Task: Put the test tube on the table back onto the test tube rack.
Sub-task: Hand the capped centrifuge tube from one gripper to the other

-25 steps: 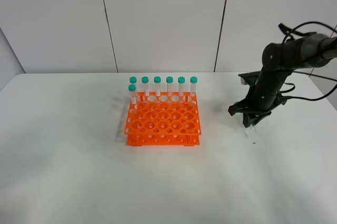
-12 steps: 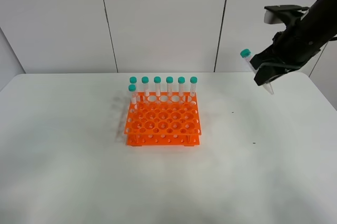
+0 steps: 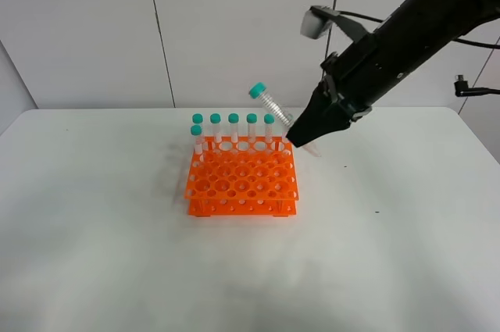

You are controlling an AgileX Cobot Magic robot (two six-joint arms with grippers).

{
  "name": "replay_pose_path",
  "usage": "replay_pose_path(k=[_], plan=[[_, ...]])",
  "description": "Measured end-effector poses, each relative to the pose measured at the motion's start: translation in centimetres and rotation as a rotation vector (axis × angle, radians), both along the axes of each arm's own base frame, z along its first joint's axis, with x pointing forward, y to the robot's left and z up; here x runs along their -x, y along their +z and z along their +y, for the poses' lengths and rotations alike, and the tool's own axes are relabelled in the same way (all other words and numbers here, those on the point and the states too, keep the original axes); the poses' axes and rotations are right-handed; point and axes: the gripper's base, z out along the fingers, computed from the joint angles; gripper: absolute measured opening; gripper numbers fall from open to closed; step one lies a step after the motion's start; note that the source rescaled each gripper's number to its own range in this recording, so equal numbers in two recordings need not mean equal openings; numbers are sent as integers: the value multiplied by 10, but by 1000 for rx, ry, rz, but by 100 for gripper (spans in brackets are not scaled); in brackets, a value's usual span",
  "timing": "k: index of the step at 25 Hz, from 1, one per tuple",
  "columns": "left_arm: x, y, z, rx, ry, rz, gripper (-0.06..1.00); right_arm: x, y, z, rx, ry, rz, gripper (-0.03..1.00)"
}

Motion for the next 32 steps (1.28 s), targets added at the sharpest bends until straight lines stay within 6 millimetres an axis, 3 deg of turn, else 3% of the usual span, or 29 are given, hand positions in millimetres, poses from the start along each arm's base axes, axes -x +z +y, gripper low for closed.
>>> replay_pose_path(k=[4,8,14,19,23,25,28,32], plan=[[0,0,0,0,0,0,100,7,-18,23,5,106,41,4],[0,0,0,0,0,0,100,3,-45,26,24,102,99,4],[0,2,0,0,0,-12,100,3,-43,31,-35,110,89,4],[-4,41,0,2,-1,-104,100,3,-43,31,-41,112,84,4],[-39,82,-2,5,-9,-51,100,2,-43,32,-46,103,74,4],[-68,94,-5,33,-22,5,100,0,-43,32,-46,95,65,4],[-113,101,-12,107,-51,81,100,0,-43,32,-46,92,62,4],[-173,92,-25,225,-123,160,100,0,-43,32,-47,92,62,4]])
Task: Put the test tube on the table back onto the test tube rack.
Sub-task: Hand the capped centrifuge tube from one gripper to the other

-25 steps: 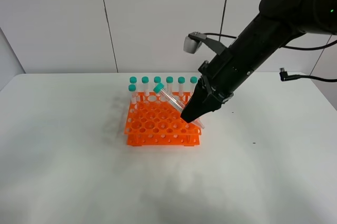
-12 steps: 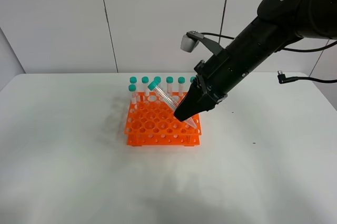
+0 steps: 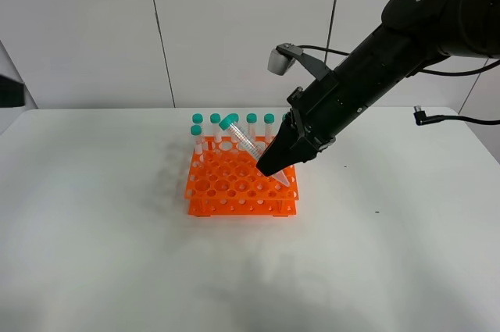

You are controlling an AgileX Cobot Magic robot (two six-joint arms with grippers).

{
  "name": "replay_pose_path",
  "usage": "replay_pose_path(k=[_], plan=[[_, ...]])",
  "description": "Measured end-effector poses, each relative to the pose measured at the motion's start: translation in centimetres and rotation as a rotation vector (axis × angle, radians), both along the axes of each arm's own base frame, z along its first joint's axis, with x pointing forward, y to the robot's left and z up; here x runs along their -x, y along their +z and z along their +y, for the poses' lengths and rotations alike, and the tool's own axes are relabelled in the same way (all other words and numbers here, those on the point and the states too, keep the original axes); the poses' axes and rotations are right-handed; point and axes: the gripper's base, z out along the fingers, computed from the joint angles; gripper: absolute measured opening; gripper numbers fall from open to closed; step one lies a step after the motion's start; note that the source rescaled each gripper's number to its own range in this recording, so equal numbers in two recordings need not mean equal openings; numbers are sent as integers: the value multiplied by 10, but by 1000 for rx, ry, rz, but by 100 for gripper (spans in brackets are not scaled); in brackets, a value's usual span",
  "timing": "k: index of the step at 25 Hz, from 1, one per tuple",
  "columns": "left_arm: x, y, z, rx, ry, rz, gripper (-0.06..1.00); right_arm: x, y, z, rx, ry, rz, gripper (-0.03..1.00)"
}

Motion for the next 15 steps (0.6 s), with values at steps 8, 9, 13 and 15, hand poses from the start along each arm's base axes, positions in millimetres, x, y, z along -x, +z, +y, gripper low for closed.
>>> replay_pose_path(k=[8,9,13,15], plan=[[-79,-41,-36,305,-185,121,100,-1,1,1,-14,-11,-1,4],[-85,-46,-43,340,-212,131,100,-1,1,1,-16,-13,-1,4],[-102,-65,-73,453,-297,176,100,-1,1,1,-21,-15,1,4],[-109,-76,-86,496,-319,209,100,-1,1,2,-22,-15,2,4]])
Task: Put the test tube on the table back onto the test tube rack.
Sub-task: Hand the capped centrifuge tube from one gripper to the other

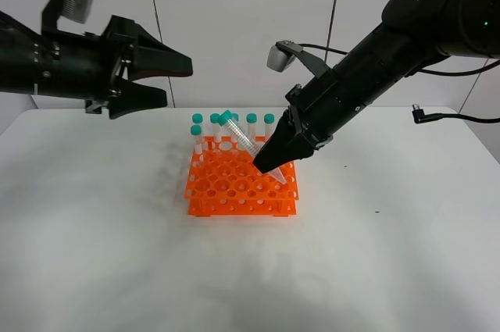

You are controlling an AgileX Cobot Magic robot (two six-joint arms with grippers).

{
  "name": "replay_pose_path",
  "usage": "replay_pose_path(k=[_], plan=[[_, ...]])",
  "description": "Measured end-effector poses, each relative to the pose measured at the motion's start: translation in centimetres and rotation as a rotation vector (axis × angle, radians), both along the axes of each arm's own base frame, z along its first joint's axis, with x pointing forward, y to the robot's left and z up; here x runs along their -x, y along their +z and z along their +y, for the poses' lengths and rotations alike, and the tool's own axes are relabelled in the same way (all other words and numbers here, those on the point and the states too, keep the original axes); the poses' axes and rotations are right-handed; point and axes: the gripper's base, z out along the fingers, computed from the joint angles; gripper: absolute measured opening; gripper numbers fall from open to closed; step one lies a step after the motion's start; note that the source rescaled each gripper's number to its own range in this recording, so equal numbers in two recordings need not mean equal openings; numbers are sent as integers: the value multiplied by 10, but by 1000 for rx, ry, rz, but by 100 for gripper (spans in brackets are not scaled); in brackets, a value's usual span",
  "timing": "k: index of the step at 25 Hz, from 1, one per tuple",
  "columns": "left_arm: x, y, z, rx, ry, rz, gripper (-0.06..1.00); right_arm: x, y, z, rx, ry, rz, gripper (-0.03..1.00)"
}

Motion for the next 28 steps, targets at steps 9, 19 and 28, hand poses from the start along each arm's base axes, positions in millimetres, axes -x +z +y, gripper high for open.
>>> replay_pose_path(k=[9,19,28], plan=[[-16,-34,-27,56,-34,93,100,0,0,0,0,0,0,4],[-14,-32,-30,74,-58,82,100,-5,1,1,-10,-43,-30,4],[-24,-42,-32,120,-5,106,100,-6,1,1,-13,-69,-26,4]])
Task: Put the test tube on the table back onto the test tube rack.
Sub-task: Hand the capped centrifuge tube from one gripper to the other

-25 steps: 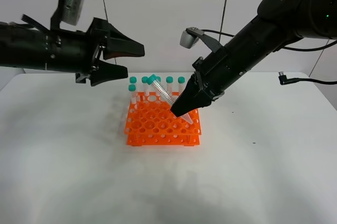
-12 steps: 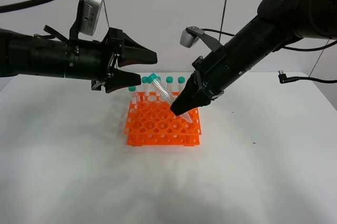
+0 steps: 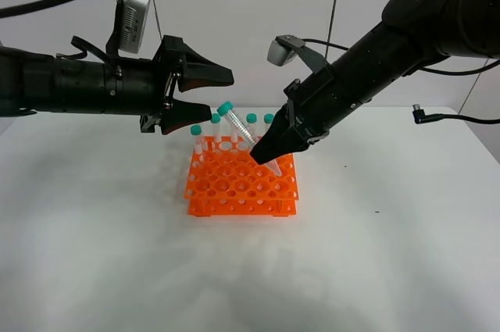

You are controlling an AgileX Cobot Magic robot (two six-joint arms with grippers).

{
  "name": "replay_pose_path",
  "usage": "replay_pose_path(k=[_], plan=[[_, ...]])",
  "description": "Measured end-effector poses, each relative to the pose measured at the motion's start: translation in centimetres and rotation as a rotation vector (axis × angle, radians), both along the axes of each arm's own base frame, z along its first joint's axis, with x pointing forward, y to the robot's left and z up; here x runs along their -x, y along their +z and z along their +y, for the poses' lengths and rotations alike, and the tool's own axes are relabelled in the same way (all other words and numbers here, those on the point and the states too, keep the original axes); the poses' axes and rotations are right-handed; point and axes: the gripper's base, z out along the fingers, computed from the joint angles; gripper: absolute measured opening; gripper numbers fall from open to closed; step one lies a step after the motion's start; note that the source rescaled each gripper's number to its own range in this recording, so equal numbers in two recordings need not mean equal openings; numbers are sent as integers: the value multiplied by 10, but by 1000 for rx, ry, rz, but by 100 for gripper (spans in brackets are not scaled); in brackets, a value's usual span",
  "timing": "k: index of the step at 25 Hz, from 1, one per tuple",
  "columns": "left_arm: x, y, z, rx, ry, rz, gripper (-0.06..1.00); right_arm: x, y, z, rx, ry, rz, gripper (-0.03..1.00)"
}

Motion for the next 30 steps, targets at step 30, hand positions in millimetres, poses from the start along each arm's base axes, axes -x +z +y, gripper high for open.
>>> replay_pose_path(k=[30], plan=[[4,-3,-23,-28,-7,-55,94,-4,0,-1,1,-104,36,4]])
